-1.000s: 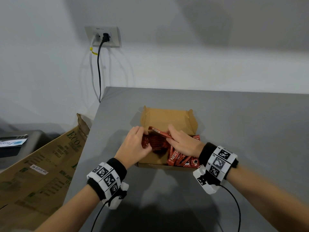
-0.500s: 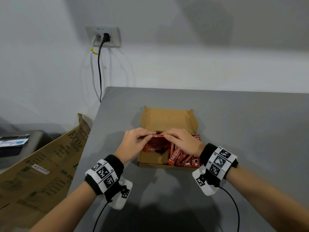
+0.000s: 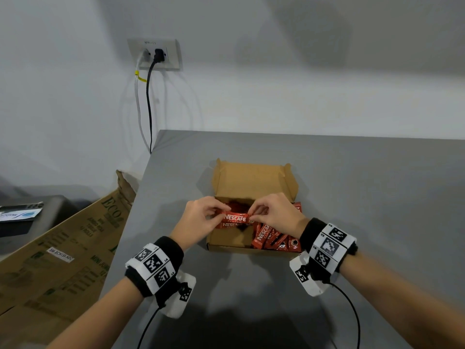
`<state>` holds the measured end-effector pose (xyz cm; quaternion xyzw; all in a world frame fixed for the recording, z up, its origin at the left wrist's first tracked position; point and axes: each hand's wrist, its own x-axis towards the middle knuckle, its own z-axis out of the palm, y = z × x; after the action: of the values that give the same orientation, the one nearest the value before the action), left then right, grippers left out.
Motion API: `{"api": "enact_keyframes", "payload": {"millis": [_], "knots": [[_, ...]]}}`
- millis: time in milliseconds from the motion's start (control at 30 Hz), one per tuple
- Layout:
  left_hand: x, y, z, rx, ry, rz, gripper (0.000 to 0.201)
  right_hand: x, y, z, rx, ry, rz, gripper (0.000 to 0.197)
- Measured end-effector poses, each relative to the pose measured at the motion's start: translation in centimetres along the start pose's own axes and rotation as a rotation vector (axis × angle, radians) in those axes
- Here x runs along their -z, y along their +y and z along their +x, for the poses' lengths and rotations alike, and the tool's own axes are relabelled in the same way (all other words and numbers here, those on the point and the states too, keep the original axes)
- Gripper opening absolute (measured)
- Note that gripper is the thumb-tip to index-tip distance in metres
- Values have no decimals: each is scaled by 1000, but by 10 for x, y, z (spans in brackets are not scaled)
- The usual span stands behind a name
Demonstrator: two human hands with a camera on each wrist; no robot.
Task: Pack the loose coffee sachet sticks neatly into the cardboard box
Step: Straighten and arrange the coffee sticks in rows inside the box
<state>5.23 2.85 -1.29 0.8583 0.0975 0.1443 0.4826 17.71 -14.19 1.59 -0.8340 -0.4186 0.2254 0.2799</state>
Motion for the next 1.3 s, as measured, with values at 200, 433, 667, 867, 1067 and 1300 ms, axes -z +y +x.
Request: {"api": "enact_keyframes", "payload": {"millis": [200, 433, 667, 867, 1067, 1300], "knots": [[-3, -3, 4, -92, -195, 403, 12, -8, -7, 8, -16, -103, -267, 9], [-14, -3, 8, -105, -230, 765, 16, -17, -15, 21, -3, -126, -546, 2], [-26, -8, 8, -97, -186, 795, 8, 5, -9, 18, -47, -156, -393, 17], [-28, -10, 7, -78, -173, 758, 7, 36, -1, 2, 19, -321, -462, 25], [-26, -7, 5, -100, -168, 756, 11, 28, 8, -4, 56, -285, -515, 22], [-16, 10, -1, -220, -66, 497, 10, 41, 7, -3, -22, -191, -205, 12]]}}
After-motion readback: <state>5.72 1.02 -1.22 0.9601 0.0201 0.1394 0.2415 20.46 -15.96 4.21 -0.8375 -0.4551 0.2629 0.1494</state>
